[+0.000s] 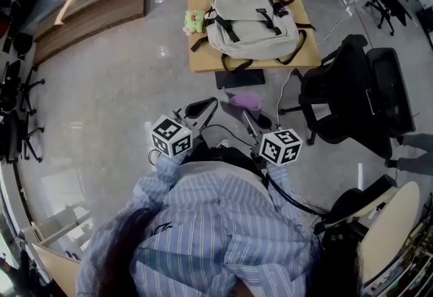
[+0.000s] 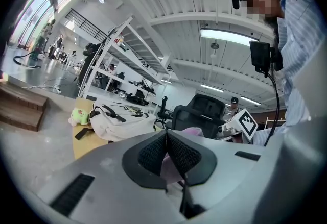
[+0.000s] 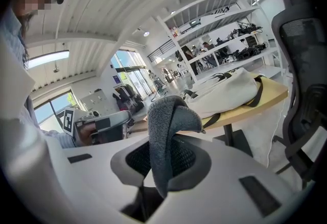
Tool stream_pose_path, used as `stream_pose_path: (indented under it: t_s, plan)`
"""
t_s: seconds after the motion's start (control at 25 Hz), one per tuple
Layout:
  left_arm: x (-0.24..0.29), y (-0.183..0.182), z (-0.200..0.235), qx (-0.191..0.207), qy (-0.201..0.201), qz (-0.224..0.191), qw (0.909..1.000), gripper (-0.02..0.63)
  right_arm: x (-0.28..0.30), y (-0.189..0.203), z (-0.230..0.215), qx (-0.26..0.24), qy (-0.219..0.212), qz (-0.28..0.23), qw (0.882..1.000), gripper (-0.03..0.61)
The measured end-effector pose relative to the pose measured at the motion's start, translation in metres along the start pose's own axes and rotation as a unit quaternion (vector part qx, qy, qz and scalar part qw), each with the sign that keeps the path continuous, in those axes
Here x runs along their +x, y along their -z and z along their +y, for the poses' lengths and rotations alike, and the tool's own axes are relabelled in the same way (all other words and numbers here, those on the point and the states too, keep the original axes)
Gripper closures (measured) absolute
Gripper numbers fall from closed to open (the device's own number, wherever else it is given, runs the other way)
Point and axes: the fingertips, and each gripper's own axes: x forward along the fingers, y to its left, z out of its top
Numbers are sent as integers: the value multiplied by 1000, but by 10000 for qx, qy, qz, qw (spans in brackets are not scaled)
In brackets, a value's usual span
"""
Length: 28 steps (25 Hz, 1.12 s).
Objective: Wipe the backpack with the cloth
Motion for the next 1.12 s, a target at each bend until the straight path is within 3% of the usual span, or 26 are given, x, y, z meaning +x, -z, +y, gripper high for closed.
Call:
stream_pose_path:
  t_s: [0.2, 0.52, 0.72, 0.92, 1.12]
  plan:
    - [-10, 5, -4, 82, -30, 159, 9998, 609, 4, 9, 2, 55, -64, 35, 10000, 537]
    - [-21, 0, 24, -73, -236, 220, 9995, 609, 26, 5, 11, 57, -167, 133, 9998, 537]
    - [-1, -8, 63, -209, -214, 235, 9993, 609, 48, -6, -1, 101, -103, 210, 9997, 537]
    - [30, -30, 102, -220, 63, 374, 9990, 609, 71, -33, -28, 160, 269, 289, 9991, 537]
    - [50, -59, 161, -257, 18, 352, 9990, 609, 126, -68, -36, -161, 237, 514, 9983, 537]
